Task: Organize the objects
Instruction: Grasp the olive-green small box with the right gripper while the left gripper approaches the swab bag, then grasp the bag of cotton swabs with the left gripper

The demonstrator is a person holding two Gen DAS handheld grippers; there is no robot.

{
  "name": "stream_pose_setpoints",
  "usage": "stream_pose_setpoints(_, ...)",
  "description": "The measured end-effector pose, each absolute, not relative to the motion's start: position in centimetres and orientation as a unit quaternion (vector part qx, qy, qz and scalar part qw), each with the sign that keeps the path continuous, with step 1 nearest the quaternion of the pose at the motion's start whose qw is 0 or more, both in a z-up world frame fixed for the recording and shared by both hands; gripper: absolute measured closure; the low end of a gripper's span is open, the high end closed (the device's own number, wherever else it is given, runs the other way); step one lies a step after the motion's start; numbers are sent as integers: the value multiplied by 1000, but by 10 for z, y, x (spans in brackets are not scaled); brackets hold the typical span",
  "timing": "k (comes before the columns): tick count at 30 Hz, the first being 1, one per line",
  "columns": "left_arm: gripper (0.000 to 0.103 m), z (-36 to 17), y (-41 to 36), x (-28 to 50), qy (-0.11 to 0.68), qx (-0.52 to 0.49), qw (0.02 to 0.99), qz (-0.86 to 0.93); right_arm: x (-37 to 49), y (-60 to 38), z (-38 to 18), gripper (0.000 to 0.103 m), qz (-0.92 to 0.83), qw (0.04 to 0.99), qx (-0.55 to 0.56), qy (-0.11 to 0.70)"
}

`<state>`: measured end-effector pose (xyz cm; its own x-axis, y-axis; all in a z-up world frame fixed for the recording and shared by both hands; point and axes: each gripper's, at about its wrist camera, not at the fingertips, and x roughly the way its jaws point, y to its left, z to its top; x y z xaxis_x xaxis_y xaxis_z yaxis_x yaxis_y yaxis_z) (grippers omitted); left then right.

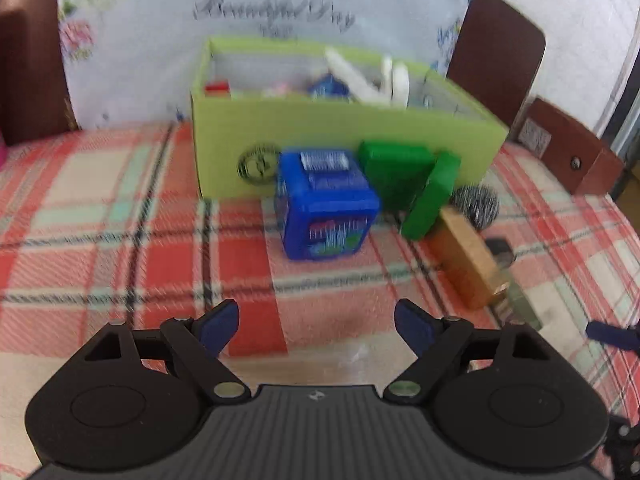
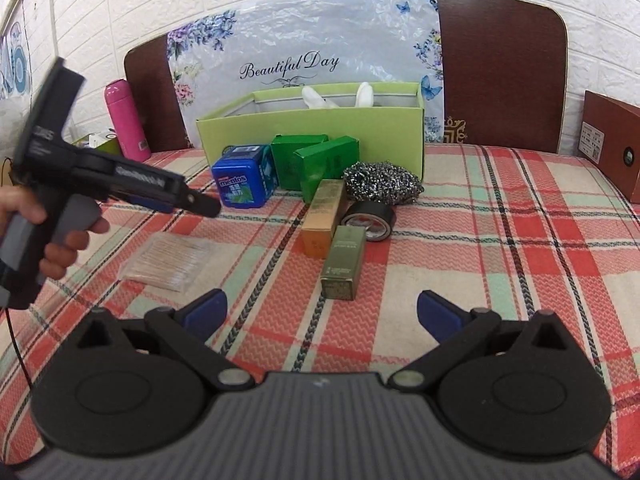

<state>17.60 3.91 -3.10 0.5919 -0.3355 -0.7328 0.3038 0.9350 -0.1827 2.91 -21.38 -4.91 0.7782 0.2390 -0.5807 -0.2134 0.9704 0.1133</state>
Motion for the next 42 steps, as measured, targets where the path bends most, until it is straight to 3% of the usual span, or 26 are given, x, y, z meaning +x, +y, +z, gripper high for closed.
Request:
stream_pose_setpoints(5,15,-36,29,118,399,57,892,-206,39,-218,-53,0,114,942,18,315)
stream_pose_setpoints(10,14,-38,26,60,388,51,896,-211,66,-211,-64,0,105,942,16,318)
stream_pose_setpoints(12,14,-37,22,53,386,42,898,-207,77,-207,-69,7,98,942,8,320)
stream_pose_setpoints(16,19,-38,4,53,387,54,901,-188,81,-208,-74,65,82,940,-1,330)
stream_pose_setpoints(17,26,-37,-1,52,385,59,901,-189,77,-211,-72,77,84,941,3,329)
stream_pose_setpoints(18,30,-37,-4,50,382,66,901,-192,72,-214,-71,80,88,939,7,332)
stream_pose_setpoints(19,37,-37,-8,49,381,72,901,-193,67,-217,-69,81,90,938,9,336)
stream_pose_setpoints(21,69,-34,-14,49,379,72,901,-196,54,-221,-66,81,92,934,4,345)
stream_pose_setpoints(24,73,-30,-21,55,408,42,901,-138,31,-226,-63,81,97,931,2,353)
stream_pose_setpoints(28,68,-17,-12,53,399,-4,912,-98,9,-231,-62,80,108,927,11,358)
stream_pose_setpoints(29,57,-13,-5,50,396,-9,912,-107,6,-232,-62,78,114,927,18,357)
stream_pose_setpoints(30,38,-9,1,48,392,-13,912,-120,4,-232,-62,75,118,926,20,358)
stream_pose_setpoints(32,18,-4,13,43,377,-7,914,-151,2,-230,-61,64,120,926,19,356)
stream_pose_setpoints(40,17,-33,10,46,420,80,872,-236,1,-223,-61,55,128,928,24,350)
stream_pose_setpoints(41,18,-33,9,40,413,80,874,-242,0,-224,-61,53,129,928,24,350)
stream_pose_setpoints(42,31,-33,8,36,417,82,870,-250,0,-224,-61,52,129,928,22,350)
